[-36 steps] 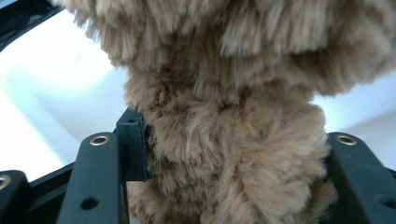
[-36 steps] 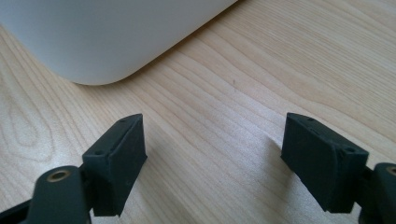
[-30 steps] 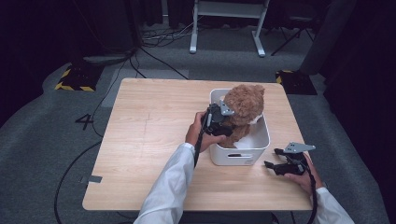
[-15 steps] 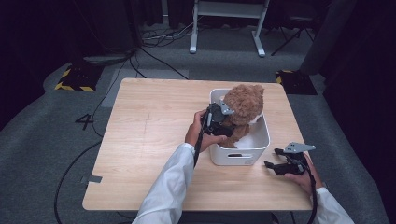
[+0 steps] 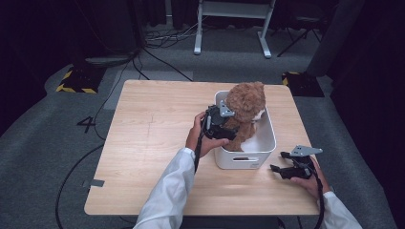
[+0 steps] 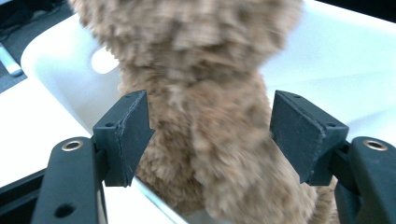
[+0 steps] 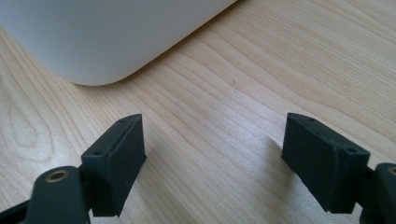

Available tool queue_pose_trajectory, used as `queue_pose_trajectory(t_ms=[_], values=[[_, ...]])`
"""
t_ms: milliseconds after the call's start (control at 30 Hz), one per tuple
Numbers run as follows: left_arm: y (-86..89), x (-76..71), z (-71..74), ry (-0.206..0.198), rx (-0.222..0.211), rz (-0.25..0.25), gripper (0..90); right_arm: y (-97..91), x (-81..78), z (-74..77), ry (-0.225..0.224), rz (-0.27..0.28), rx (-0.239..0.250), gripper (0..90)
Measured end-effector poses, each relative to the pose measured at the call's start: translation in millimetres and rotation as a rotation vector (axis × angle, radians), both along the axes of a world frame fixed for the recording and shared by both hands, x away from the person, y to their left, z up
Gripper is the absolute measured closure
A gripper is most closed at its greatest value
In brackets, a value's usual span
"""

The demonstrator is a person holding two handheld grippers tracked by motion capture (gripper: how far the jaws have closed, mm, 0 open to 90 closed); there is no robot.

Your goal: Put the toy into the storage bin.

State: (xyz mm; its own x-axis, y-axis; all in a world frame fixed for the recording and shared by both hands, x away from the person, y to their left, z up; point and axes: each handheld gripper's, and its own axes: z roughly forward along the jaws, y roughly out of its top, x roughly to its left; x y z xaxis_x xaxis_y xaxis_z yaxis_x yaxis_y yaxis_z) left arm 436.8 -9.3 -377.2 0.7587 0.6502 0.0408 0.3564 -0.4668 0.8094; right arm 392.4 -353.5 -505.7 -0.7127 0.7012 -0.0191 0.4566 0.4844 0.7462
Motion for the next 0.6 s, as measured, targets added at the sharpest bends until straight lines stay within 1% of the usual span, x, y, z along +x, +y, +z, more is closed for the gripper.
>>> queue_pose_trajectory(t_ms=[167,267,333,600], values=[[2.0,-1.4,0.7,0.001,-0.004,-0.001,28.2,0.1,0.0,0.0,0.0,0.0,-0.002,21.0],[4.1,-1.4,1.7,-0.003,0.005,0.008,28.2,0.1,0.1,0.0,0.0,-0.001,-0.001,20.9],[8.4,-1.9,3.3,-0.001,-0.017,0.009,28.3,0.2,0.2,0.0,0.0,-0.001,-0.002,20.8],[16.4,-4.1,5.8,-0.001,-0.019,0.02,31.3,0.3,0.2,0.0,0.0,-0.001,-0.001,20.8]])
